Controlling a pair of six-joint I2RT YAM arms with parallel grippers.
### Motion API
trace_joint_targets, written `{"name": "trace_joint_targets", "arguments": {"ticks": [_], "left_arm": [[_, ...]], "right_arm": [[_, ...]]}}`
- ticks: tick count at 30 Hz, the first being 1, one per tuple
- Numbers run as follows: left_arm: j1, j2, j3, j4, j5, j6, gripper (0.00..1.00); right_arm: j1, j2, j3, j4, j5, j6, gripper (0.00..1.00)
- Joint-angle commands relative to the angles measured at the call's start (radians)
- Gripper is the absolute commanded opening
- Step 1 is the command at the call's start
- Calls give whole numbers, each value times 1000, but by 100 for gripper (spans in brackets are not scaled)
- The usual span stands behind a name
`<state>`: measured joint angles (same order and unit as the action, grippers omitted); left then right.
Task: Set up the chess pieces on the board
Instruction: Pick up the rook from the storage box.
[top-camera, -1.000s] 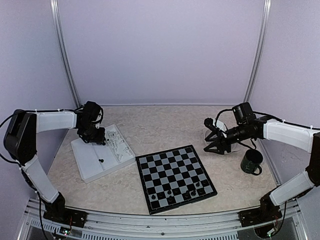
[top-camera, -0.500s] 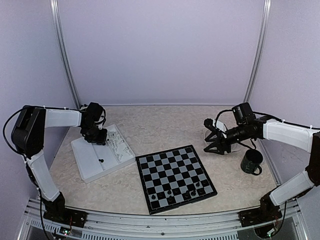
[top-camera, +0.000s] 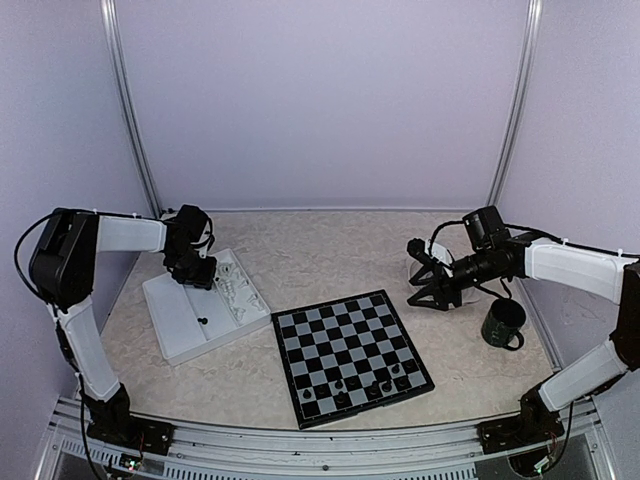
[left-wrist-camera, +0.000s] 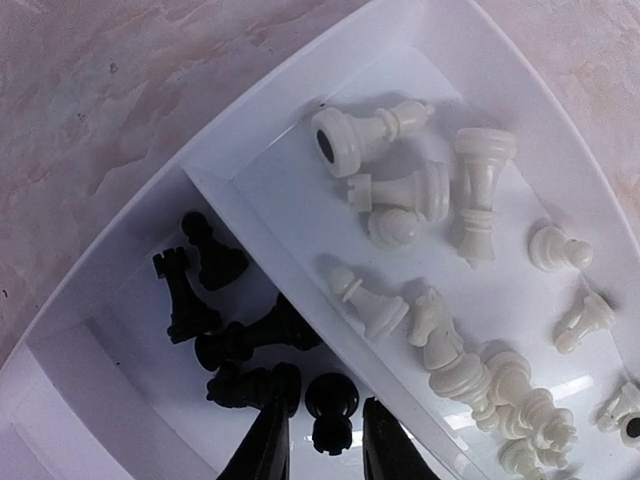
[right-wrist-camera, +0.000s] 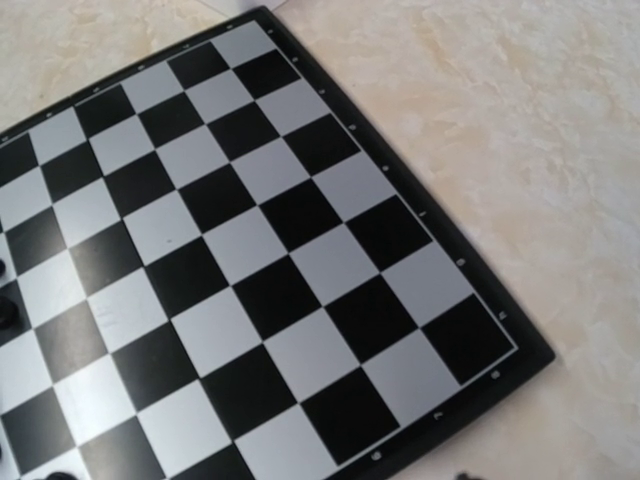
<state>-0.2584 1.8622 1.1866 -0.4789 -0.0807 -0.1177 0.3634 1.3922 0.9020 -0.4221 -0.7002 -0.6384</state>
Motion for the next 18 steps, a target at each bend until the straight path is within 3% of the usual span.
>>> {"name": "trace_joint_targets", "arguments": {"ticks": [1,8,18], "left_arm": [[7,27,28,32,30,17,25],[7,16,22,34,42,23,12],[-73,-208,-59,-86,-44,-31,9]], "right_arm": [[-7,10,11,-22,-18,-10,56],[-7,10,12,-27,-18,-12,56],[-7,5,13,-28,-23,-4,56]]}}
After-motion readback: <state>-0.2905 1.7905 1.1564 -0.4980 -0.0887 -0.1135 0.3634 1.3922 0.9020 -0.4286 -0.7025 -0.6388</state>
